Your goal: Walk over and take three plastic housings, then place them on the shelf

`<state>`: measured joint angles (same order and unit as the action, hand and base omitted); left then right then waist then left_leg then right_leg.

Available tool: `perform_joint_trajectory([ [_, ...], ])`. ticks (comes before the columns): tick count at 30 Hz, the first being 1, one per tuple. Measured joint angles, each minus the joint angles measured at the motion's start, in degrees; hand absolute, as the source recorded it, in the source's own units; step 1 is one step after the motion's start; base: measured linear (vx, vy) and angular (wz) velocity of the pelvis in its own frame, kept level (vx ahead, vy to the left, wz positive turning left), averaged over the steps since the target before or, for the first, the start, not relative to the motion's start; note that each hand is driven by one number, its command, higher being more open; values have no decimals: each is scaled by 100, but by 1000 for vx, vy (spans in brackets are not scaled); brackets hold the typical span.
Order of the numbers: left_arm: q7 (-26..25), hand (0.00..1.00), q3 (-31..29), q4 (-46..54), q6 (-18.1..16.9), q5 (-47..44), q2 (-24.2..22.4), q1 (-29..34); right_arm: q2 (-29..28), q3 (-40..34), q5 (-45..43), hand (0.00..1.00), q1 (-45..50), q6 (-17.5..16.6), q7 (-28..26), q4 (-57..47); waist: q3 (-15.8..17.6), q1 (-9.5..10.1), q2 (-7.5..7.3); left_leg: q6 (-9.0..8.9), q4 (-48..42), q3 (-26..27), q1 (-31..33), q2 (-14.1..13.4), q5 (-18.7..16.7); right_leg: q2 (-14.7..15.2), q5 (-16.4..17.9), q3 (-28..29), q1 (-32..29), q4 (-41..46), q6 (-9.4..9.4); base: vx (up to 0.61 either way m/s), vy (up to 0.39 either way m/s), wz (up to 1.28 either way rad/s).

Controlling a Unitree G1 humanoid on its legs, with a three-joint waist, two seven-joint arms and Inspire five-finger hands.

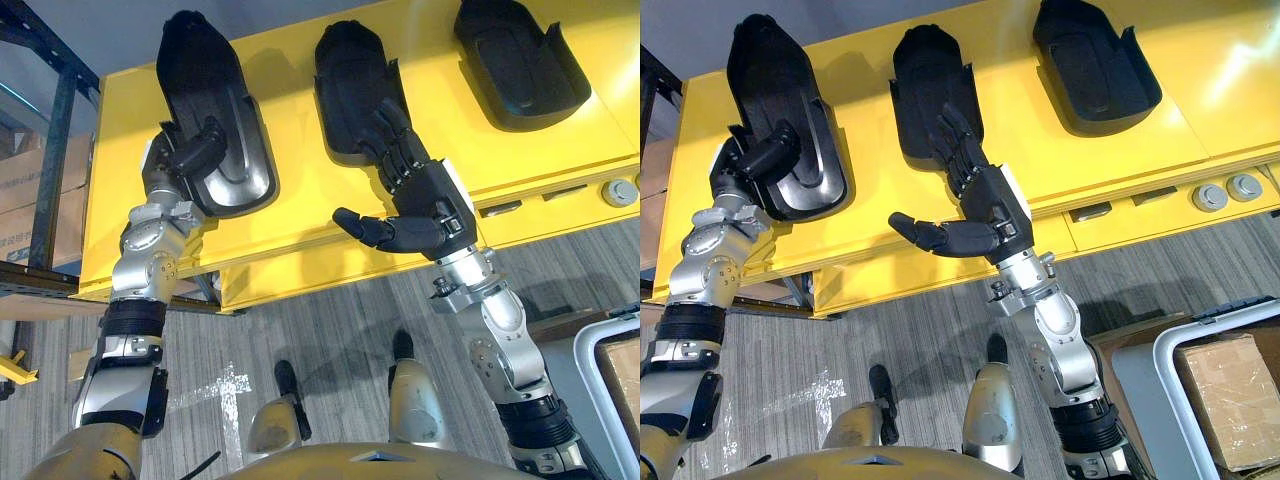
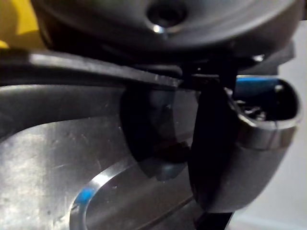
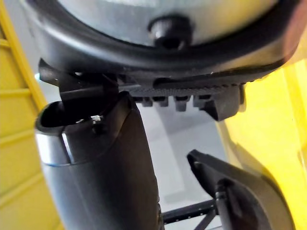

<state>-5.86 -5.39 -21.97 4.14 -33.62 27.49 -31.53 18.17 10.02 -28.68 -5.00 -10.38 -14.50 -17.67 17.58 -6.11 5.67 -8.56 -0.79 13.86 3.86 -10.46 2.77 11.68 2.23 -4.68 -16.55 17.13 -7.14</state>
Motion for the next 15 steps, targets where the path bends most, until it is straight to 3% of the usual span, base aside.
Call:
perform_joint_trajectory([
  [15,-248,0,-302,-500,529,945,552,-511,3,223,-358,100,-19,0,50,-505,150,-18,21,11,-88,65,96,-9,19,9,-5,3,-106,87,-6,1,-1,0],
])
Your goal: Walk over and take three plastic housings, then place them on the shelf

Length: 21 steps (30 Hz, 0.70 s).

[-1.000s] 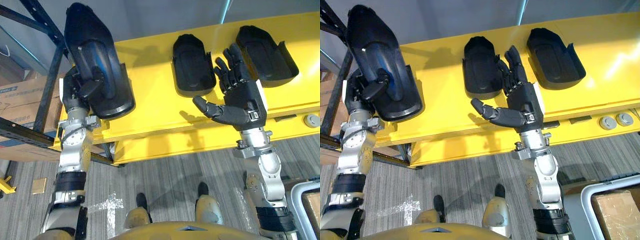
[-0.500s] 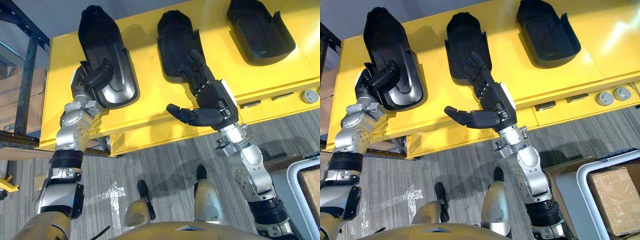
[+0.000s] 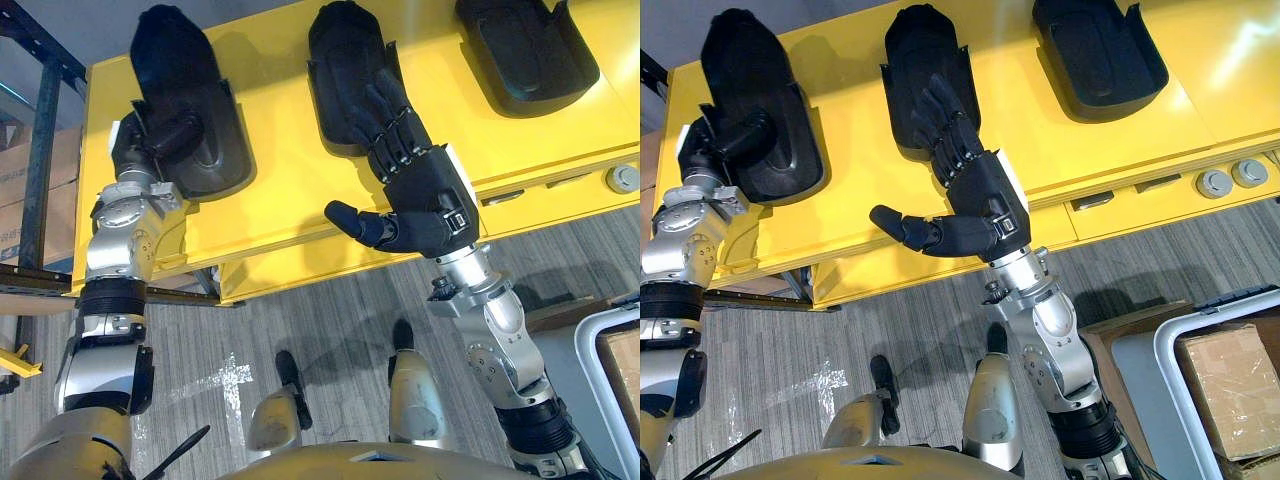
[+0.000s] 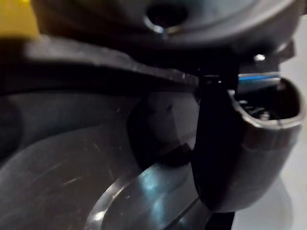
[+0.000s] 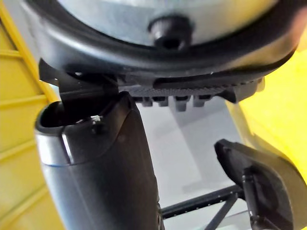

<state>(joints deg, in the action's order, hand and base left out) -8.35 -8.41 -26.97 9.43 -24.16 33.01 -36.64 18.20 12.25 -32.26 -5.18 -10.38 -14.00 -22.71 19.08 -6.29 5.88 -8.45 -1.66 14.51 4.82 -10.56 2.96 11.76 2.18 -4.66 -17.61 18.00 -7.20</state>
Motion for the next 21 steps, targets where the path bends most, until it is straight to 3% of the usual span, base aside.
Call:
perform_joint_trajectory([
  [11,147,0,-12,-64,342,298,156,-126,-13,79,7,100,229,2,98,0,1,33,-1,0,-15,-5,3,-2,0,12,-2,-26,11,31,0,0,0,0],
  [12,186,100,-12,-65,343,313,156,-126,-11,80,7,100,228,2,98,0,1,32,-1,0,-16,-4,2,-2,0,12,-2,-25,11,34,0,0,0,0],
  [21,398,100,-11,-65,348,441,156,-145,-18,79,4,100,229,10,95,0,1,-5,-1,-1,-26,48,-26,-2,0,12,0,15,4,63,2,0,0,0],
])
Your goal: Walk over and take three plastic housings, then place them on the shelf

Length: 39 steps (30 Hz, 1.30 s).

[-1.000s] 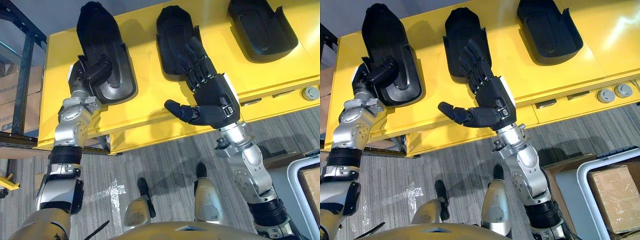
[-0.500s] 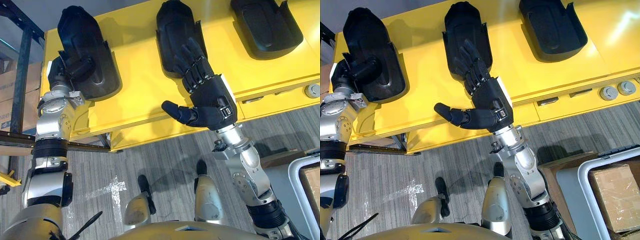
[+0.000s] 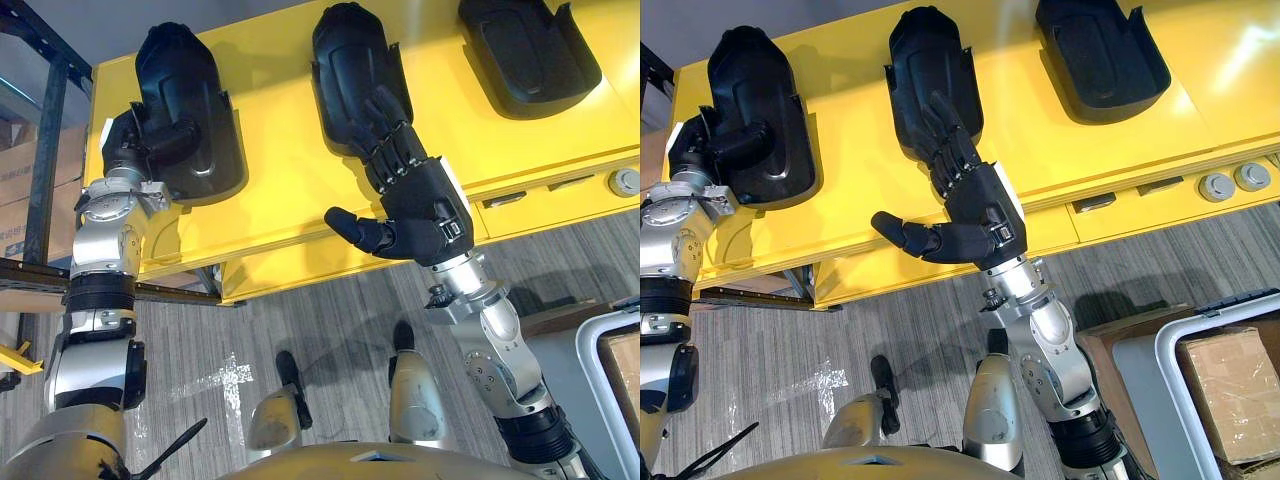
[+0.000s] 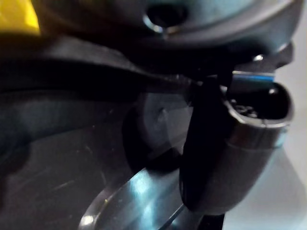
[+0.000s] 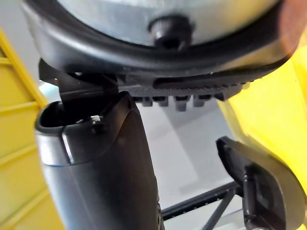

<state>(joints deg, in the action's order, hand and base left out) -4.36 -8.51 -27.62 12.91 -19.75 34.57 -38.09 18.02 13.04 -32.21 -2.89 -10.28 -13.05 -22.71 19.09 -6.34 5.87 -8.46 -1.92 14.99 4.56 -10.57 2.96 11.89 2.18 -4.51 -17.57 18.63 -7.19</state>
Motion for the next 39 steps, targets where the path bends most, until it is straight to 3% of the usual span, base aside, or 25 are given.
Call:
perform_joint_trajectory([
  [16,-783,100,81,-172,322,241,-5,-259,-5,28,12,100,-1,98,5,-20,-7,-116,12,-1,0,54,-13,3,0,-3,-11,45,-27,20,-9,0,0,-1],
  [27,-1113,100,140,-84,174,239,35,-261,-55,-40,25,100,456,76,-121,-70,-84,-170,82,0,105,-12,-379,11,0,-10,-53,-43,448,-214,-53,0,2,1],
  [31,-1042,100,151,400,-97,239,392,-261,-96,-94,39,100,469,-33,-149,-19,-271,-154,116,1,134,-99,-406,14,-1,-10,-149,-159,661,-484,-83,22,16,11],
  [34,-1041,100,149,1109,-444,238,680,-262,-165,-137,62,100,436,-161,-145,177,-536,-43,105,0,232,-128,-540,21,-1,-14,-187,-216,834,-609,-93,62,15,5],
  [39,-1092,100,147,2124,-1203,241,770,-261,-241,-115,267,100,406,-276,11,427,-909,106,114,-15,318,-195,-789,23,-21,-11,-191,-356,1215,-815,-100,41,18,8],
])
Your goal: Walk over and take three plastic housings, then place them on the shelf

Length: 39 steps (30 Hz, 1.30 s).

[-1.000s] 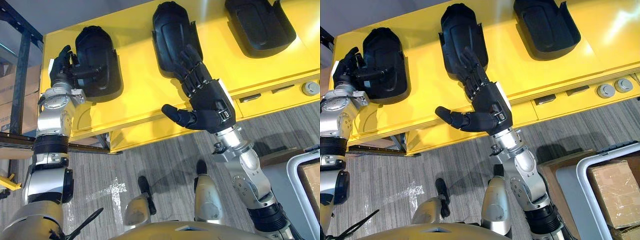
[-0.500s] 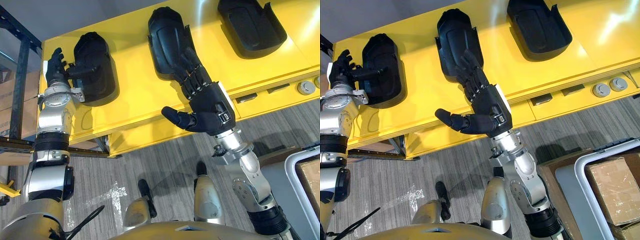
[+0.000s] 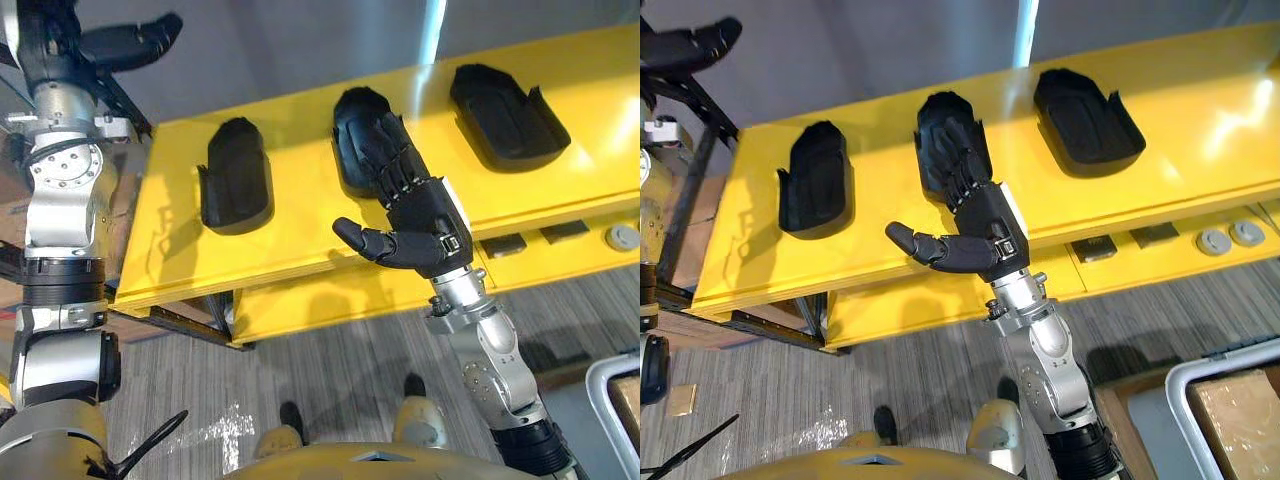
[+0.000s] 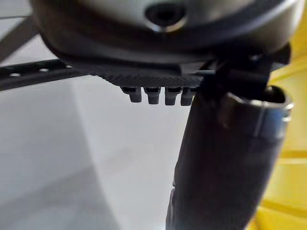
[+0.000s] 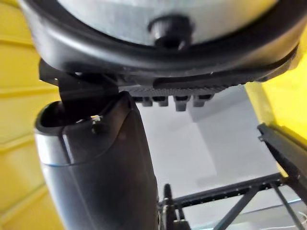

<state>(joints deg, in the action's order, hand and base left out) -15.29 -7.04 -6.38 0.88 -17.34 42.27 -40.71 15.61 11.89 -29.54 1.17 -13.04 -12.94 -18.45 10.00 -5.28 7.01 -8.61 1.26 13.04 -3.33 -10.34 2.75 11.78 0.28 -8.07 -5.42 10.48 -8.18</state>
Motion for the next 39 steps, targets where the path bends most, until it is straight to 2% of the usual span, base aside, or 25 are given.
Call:
perform_joint_trajectory([
  [3,-53,100,-90,350,-148,-12,-1,111,-33,0,-1,100,0,-30,75,38,-94,32,-6,-6,0,-36,-59,-3,-12,0,-23,-56,138,-96,-32,-23,10,5],
  [6,-27,100,-589,1476,-469,-14,-337,1249,-129,-18,242,100,81,-56,152,39,-197,21,6,7,-3,-34,-89,-3,-43,-6,-93,-93,282,-326,-52,-25,13,1],
  [8,115,100,-760,2587,-805,-4,-1175,2550,-253,-70,517,100,254,-154,230,38,-313,64,-26,12,-6,-98,-59,0,-58,-9,-175,-185,411,-517,-91,25,11,18],
  [10,228,100,-654,3031,-995,-5,-1814,3365,-354,-104,611,100,364,-182,232,38,-384,93,-75,11,-9,-183,8,-2,-57,-9,-209,-289,461,-610,-91,23,2,28],
  [11,300,100,-395,3198,-1100,-7,-2546,4105,-486,-138,620,100,484,-246,231,38,-429,204,-140,7,-14,-259,88,-4,-46,-14,-235,-364,466,-669,-83,13,-2,22],
  [12,301,100,-349,3205,-1103,-4,-2663,4229,-510,-140,622,100,495,-247,232,38,-433,216,-149,5,-14,-273,95,-5,-42,-14,-235,-377,468,-674,-83,17,-4,28],
  [13,282,100,-171,3206,-1105,-7,-3028,4670,-578,-128,632,100,505,-247,236,38,-431,240,-186,-2,-8,-341,137,-6,-29,-13,-235,-431,479,-689,-82,11,-3,20],
  [14,280,100,-89,3205,-1106,-6,-3191,4882,-616,-107,652,100,507,-247,235,37,-435,252,-206,-5,-9,-372,170,-7,-24,-14,-236,-458,478,-701,-82,12,-8,27],
  [16,327,100,370,3204,-1106,-9,-3571,5510,-708,-91,668,100,548,-254,285,37,-423,361,-264,-12,-13,-471,289,-14,-11,-22,-246,-575,483,-766,-78,-2,-8,25],
  [19,526,100,649,3204,-1117,-8,-3651,5799,-708,-11,667,100,570,-254,399,38,-368,416,-313,-12,-9,-551,399,-19,14,-29,-239,-653,439,-769,-68,3,-5,16],
  [25,533,100,667,3203,-1707,-1,-3693,5914,-678,67,664,100,713,-264,668,37,-150,423,-357,-15,-4,-558,506,-21,14,-34,-229,-656,337,-764,-53,1,-1,1],
  [28,398,100,664,3138,-1766,197,-3686,5910,-625,109,665,100,713,-266,733,37,-17,422,-340,-15,0,-558,509,-21,13,-36,-221,-652,322,-760,-43,0,0,0],
  [32,-332,100,617,2866,-1756,1120,-3658,5873,-600,131,664,100,702,-277,732,37,96,423,-318,-16,1,-549,598,-24,14,-39,-197,-601,142,-647,-6,22,-4,-3],
  [39,-1147,100,417,2412,-1563,1572,-3512,5456,-411,111,668,100,678,-308,735,37,427,382,-286,-11,5,-496,703,-32,39,-38,-164,-506,-102,-508,35,-10,-4,-4],
])
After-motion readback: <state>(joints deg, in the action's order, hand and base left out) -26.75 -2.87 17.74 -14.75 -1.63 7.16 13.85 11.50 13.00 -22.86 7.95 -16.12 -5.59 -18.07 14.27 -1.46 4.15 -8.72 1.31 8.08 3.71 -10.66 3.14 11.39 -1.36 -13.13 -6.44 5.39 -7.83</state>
